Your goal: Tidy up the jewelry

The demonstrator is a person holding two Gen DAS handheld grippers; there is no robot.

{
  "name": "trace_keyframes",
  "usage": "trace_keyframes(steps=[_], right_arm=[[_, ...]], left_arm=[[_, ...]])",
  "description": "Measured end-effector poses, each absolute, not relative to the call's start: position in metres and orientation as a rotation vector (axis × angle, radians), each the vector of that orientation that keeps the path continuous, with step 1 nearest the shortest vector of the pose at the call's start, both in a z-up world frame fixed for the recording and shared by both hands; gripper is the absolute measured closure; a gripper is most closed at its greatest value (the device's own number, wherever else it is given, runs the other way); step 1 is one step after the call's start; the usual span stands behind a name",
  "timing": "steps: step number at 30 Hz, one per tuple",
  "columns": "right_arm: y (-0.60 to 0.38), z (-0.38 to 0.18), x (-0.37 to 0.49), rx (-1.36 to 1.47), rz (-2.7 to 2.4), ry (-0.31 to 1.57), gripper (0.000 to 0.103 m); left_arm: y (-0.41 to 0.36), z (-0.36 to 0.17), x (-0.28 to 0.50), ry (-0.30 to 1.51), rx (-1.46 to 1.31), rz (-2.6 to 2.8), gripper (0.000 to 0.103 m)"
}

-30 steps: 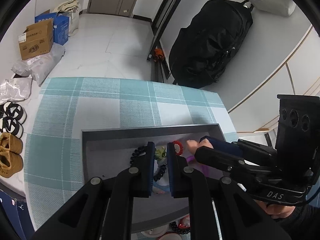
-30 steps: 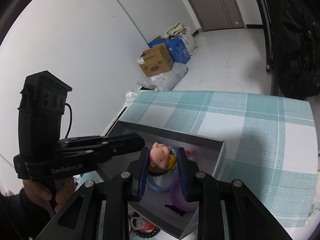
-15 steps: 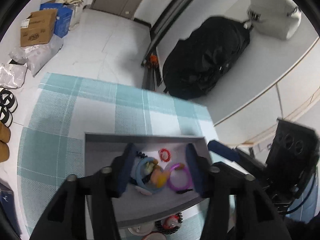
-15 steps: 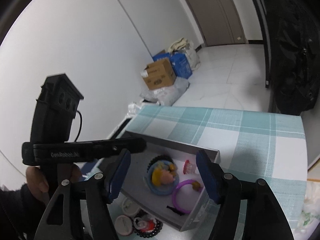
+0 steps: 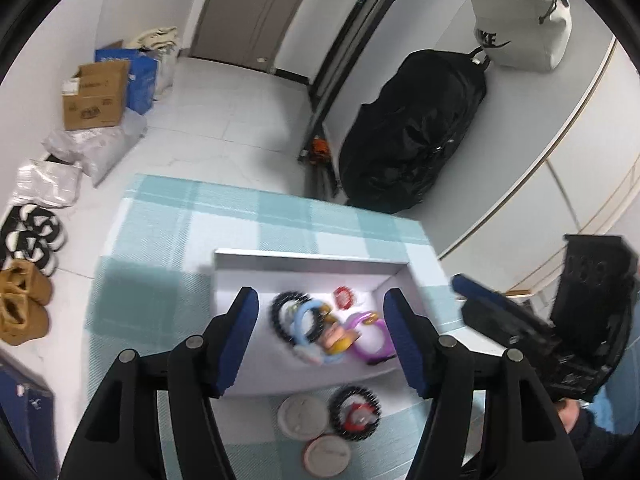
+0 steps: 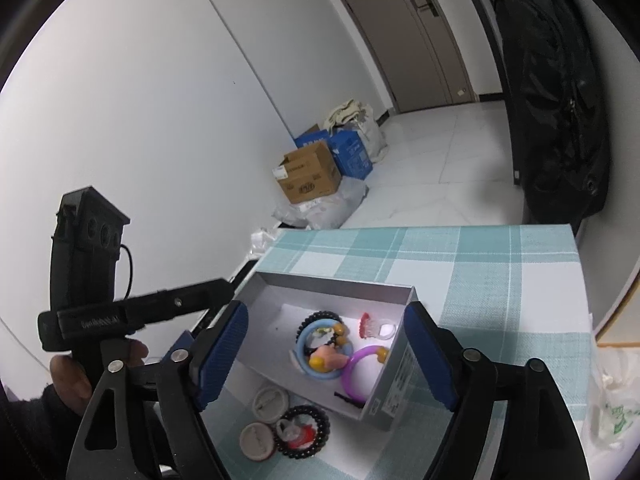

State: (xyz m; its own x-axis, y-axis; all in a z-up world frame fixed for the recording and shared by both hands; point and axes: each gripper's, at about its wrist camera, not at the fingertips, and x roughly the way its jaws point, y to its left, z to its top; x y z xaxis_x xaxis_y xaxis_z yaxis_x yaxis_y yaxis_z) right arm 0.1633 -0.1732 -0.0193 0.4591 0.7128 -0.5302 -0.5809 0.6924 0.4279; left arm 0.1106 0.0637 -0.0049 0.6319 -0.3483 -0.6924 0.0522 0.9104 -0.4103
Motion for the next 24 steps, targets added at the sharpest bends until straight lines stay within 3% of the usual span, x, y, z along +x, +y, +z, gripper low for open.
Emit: trace_keyframes(steps=[12,24], right_arm=[[-0.185,-0.014,0.133,0.203,0.782,0.708,0.003],[-0.201,-0.023,0.118,0.220,0.731,0.733,0.001]], left_arm=[[0.058,-0.002,0.065,0.826,-0.290,-0.153,0.042],[0.032,-0.041,0.050,0.991,-0.173,-0.173,0.040]])
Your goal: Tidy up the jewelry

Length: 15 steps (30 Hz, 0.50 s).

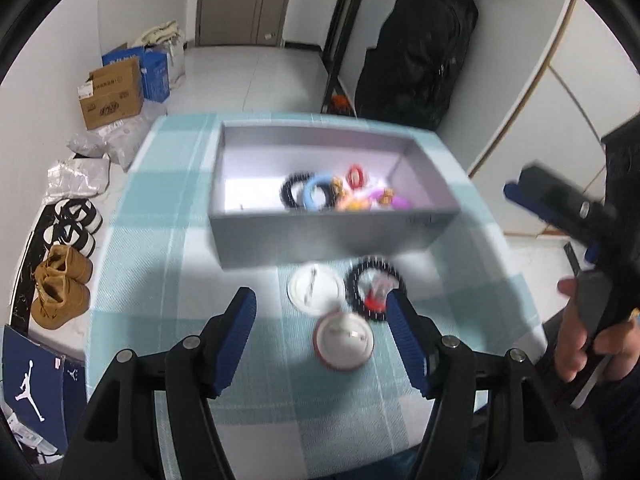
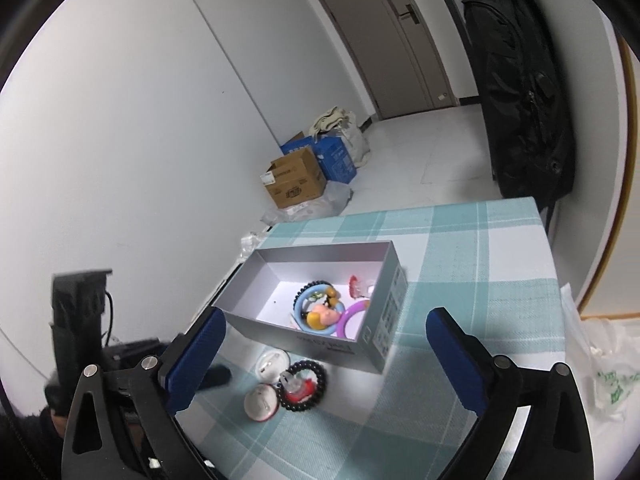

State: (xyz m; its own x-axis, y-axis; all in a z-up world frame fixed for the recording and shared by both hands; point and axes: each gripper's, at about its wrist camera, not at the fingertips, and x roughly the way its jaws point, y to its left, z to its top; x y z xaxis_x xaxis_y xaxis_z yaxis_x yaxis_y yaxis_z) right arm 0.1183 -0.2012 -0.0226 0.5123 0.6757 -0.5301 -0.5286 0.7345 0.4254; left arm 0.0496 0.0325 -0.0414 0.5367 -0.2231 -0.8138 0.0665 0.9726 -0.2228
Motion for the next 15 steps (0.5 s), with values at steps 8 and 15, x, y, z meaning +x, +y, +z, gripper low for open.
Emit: trace_keyframes(steps=[8,15], right_arm=[[-0.207,-0.027,0.116,0.244,0.723,0.753,0.001],[-0.212,-0.026,0.113,0.252,0.720,0.754,0.001]], left_arm=[[0.017,-0.057,0.044,1.056,-0.107,-0.182,0.040],[0.004,-0.066,0.044,1.095,0.003,-0.154,0.040]])
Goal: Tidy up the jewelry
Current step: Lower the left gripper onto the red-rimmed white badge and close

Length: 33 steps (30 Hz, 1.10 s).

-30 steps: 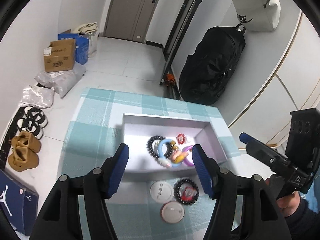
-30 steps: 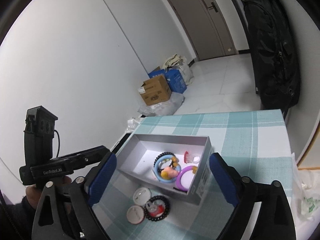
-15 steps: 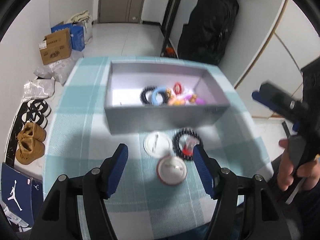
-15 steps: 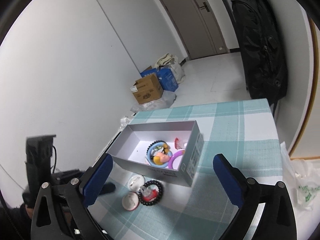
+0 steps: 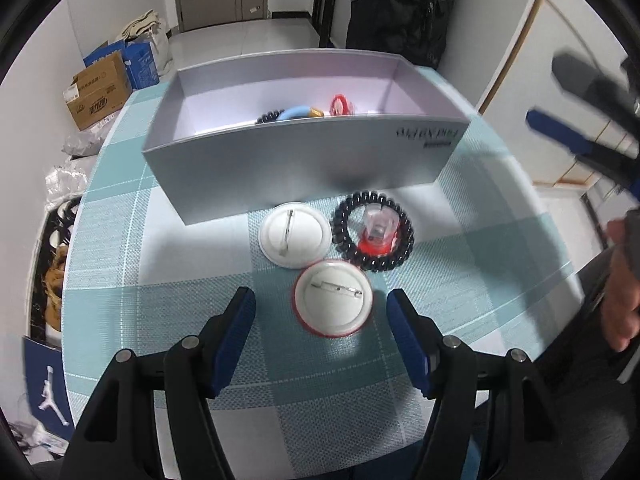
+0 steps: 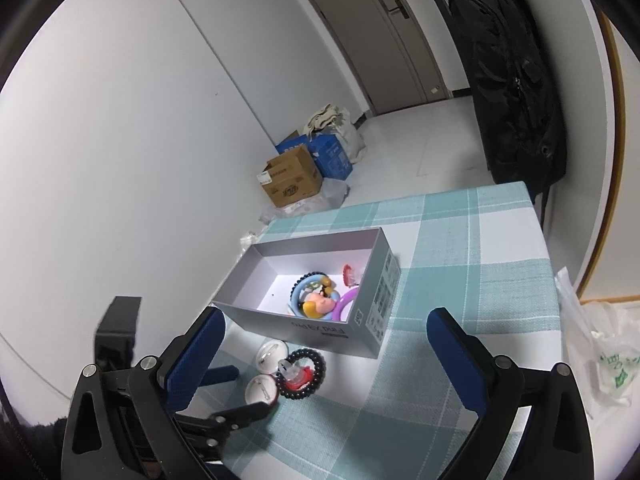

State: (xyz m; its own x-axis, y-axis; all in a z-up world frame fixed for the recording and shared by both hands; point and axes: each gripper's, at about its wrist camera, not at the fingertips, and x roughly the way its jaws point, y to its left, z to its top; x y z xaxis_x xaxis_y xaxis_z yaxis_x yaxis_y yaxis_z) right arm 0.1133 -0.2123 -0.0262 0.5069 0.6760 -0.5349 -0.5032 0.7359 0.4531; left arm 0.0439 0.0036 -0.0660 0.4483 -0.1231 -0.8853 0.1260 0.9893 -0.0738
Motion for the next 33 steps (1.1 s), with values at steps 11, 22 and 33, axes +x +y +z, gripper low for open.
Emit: trace_keyframes(steps=[11,22,33], right_arm=[[-0.217,-0.027,0.112,0.269,0.708,0.760,0.001],[-0.217,-0.030,0.108,0.267,0.716,0.777,0.001],[-0.203,-0.038,0.101,0.209,0.735,0.813,0.002]], left_arm=[[-0.004,-0.069,0.040,1.093,0.057,-0.177,0.045],[-0.003,-0.063,0.041,1.092,0.010,-0.251,0.065],[0.020,-0.040,0.040,1.039,-0.104,-0.263,0.065]])
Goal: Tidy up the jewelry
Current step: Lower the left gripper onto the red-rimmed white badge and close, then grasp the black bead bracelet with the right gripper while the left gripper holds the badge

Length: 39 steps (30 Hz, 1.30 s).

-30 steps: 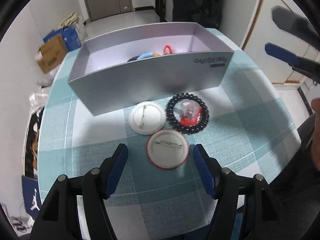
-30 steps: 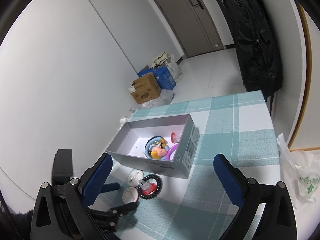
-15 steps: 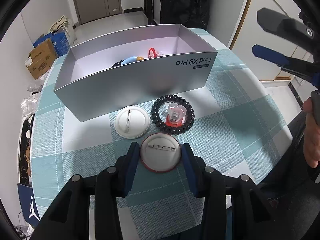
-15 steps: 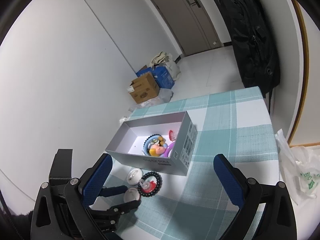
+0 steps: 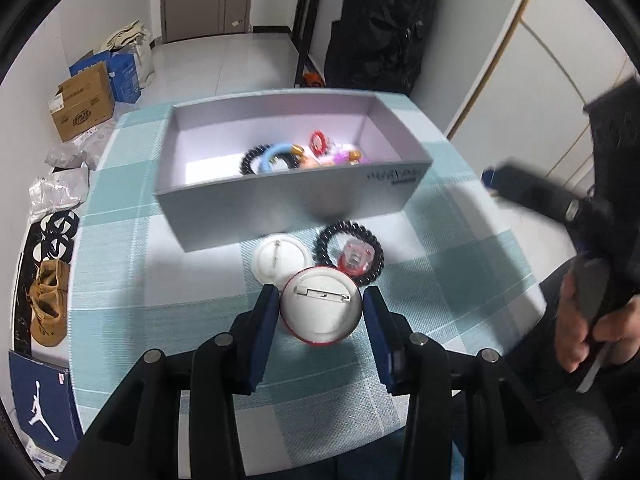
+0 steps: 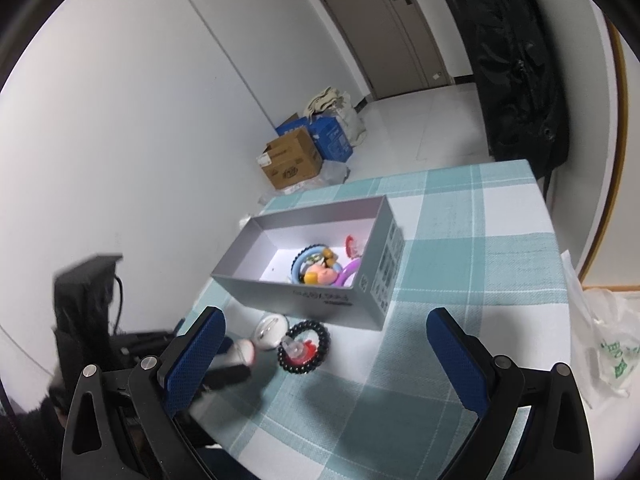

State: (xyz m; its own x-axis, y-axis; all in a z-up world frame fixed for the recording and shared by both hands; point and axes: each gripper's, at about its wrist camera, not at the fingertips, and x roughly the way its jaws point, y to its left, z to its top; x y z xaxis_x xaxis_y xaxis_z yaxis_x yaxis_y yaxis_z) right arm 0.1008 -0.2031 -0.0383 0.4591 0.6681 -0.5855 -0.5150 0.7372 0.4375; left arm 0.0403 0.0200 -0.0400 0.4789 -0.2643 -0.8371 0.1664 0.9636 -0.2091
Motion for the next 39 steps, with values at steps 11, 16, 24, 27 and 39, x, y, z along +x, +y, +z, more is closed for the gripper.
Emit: trace_keyframes(steps=[11,16,24,27,39], right_arm=[[-0.157,-0.057,0.084,0.032,0.816,0.865,0.031],[-0.144,-0.066,0.083,-0.022,0.811,0.885,0.035],[-0.119,-0.085,0.084,-0.152,0.755,0.900,0.035],[-0.110,-0.090,0.084,-0.216,0.729,0.882,0.035],[-0.100,-0.096,0.082,-0.329,0.701,0.840,0.057]], left_arm=[[0.058,-0.024,0.046,0.937,-0.251,-0.209,0.065],[0.077,-0.026,0.052,0.944,-0.315,-0.195,0.065],[0.088,-0.023,0.054,0.926,-0.351,-0.217,0.065],[0.090,-0.023,0.055,0.927,-0.353,-0.223,0.065],[0.093,-0.024,0.060,0.931,-0.371,-0.231,0.065]])
